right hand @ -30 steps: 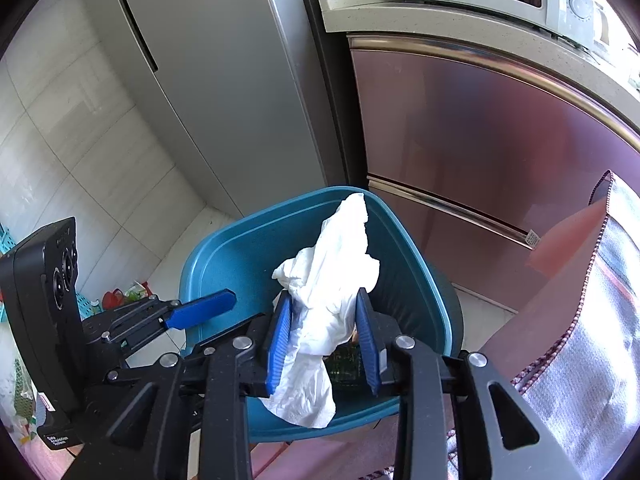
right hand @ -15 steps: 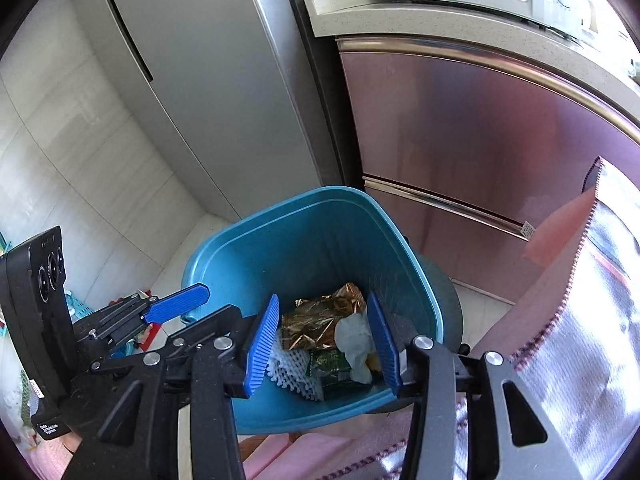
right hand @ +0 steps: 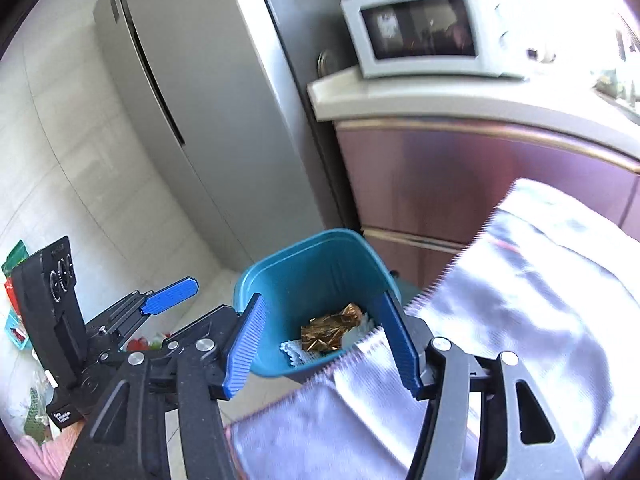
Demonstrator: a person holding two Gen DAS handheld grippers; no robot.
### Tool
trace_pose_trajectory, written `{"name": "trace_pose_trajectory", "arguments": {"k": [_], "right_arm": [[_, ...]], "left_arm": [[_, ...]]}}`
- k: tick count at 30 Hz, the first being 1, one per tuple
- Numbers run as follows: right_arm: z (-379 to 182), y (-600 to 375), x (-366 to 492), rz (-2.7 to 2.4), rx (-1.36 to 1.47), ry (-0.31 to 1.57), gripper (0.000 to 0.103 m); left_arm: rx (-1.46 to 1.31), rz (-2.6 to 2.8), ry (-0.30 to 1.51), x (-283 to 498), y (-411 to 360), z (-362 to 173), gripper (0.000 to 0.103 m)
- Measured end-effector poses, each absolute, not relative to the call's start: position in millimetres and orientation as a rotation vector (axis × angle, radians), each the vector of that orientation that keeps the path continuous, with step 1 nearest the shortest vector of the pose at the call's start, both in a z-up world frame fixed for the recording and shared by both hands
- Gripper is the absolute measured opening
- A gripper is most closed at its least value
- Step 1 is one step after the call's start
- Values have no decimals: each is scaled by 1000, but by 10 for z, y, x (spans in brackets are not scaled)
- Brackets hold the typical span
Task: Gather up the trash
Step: 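Move both grippers back over the remaining trash on the cloth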
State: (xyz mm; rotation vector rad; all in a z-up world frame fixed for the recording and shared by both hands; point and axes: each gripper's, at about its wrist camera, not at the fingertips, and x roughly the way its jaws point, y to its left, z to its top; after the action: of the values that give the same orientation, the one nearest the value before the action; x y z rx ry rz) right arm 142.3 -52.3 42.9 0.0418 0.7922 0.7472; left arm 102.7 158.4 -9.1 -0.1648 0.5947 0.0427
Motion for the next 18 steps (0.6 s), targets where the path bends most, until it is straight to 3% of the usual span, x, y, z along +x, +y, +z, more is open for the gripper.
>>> {"name": "trace_pose_trajectory", "arguments": {"k": [8, 18], "right_arm": [[671, -1277, 818, 648, 59, 672, 62], [527, -2250, 396, 444, 91, 653, 62]], "left_arm": [[-138, -102, 548, 793, 958, 147, 81], [-120, -277, 591, 800, 15, 122, 81]]}}
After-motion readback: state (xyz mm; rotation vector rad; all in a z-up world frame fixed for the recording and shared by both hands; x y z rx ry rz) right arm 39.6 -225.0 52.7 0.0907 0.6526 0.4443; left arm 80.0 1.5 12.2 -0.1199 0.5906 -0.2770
